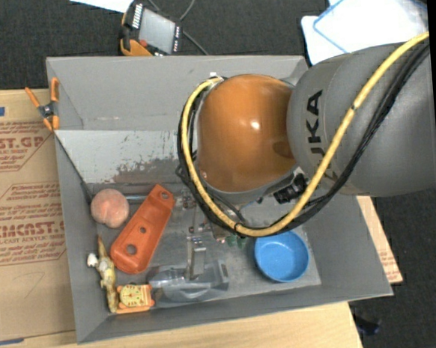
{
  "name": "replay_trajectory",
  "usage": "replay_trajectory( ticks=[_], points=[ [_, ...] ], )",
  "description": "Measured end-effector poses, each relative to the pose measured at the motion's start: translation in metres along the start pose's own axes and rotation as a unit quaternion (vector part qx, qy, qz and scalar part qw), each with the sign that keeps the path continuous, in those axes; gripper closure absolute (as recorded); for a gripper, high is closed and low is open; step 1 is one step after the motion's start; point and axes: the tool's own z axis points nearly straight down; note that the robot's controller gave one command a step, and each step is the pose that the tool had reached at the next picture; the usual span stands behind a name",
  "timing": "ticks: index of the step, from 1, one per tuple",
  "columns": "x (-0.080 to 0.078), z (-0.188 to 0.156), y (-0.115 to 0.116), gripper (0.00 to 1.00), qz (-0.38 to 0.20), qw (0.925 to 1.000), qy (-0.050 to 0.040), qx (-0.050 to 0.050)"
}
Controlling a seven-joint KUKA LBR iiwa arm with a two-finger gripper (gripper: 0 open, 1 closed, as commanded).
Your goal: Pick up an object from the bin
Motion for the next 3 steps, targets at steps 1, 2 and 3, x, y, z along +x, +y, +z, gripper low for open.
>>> replay_trajectory(
  ticks=[1, 2, 3],
  points=[
    [-0.002, -0.004, -0.001, 0.00, 0.002, 1.0000, -0.0041, -0.001],
    [0.004, 0.149, 0.018, 0.00, -0.005, 1.0000, -0.0050, -0.002],
    [0.003, 0.079, 0.012, 0.00, -0.073, 0.9972, -0.0135, -0.003]
  ],
)
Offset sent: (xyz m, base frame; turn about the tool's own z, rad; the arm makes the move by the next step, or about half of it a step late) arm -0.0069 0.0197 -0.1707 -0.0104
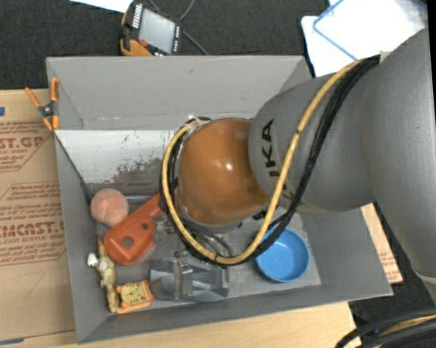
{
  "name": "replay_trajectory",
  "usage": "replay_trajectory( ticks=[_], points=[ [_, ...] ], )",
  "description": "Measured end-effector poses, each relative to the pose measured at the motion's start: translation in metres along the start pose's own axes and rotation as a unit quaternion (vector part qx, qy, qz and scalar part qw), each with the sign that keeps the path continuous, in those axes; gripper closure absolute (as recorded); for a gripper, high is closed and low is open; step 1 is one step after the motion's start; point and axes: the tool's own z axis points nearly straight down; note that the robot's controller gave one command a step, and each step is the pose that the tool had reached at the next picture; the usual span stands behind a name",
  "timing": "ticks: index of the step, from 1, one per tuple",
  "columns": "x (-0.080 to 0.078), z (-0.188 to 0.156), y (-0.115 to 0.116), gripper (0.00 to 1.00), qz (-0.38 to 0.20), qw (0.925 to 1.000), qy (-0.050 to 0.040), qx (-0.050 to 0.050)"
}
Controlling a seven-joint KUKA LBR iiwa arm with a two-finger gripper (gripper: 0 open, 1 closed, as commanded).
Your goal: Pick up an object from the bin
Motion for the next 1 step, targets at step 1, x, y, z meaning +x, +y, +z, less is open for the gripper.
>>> replay_trajectory(
  ticks=[1],
  points=[
    [-0.0067, 0.0629, 0.0567, 0.00, -0.067, 0.9977, 0.0055, -0.001]
  ],
)
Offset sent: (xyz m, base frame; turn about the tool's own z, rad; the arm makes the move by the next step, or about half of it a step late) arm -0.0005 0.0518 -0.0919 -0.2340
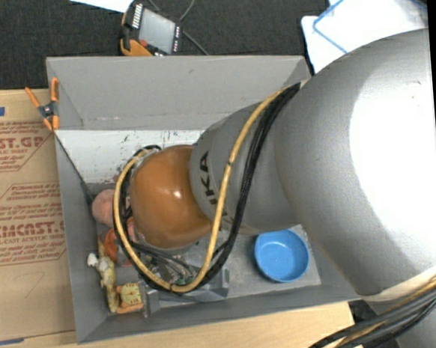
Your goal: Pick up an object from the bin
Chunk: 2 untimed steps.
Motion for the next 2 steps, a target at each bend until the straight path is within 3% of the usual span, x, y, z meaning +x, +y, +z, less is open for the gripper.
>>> replay_trajectory(
  ticks=[1, 2],
  points=[
    [-0.003, 0.027, -0.006, 0.00, -0.049, 0.9987, -0.0120, 0.002],
    [0.003, 0.028, -0.021, 1.00, 0.037, 0.9993, -0.0023, -0.003]
  ],
)
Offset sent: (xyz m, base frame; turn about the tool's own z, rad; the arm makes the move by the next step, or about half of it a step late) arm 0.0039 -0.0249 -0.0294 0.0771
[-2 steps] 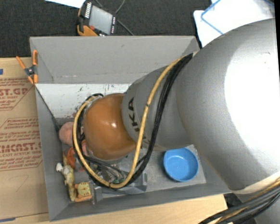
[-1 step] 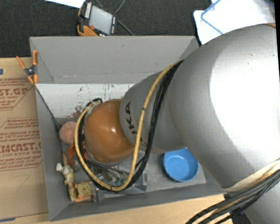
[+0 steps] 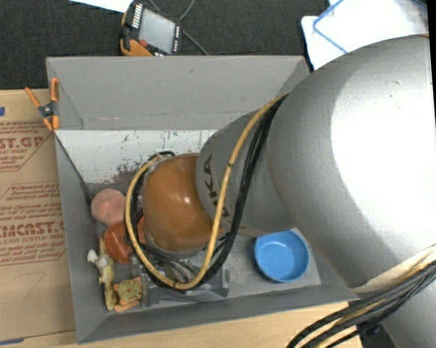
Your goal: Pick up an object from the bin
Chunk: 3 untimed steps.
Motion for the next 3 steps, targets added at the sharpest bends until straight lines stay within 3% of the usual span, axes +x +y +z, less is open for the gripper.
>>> replay_trajectory(
  ticks=[2, 3],
  points=[
    [0.001, -0.017, 0.000, 1.00, 0.000, 1.0000, 0.0019, 0.001],
    [0.002, -0.062, 0.000, 1.00, 0.000, 1.0000, 0.0049, 0.001]
  ],
)
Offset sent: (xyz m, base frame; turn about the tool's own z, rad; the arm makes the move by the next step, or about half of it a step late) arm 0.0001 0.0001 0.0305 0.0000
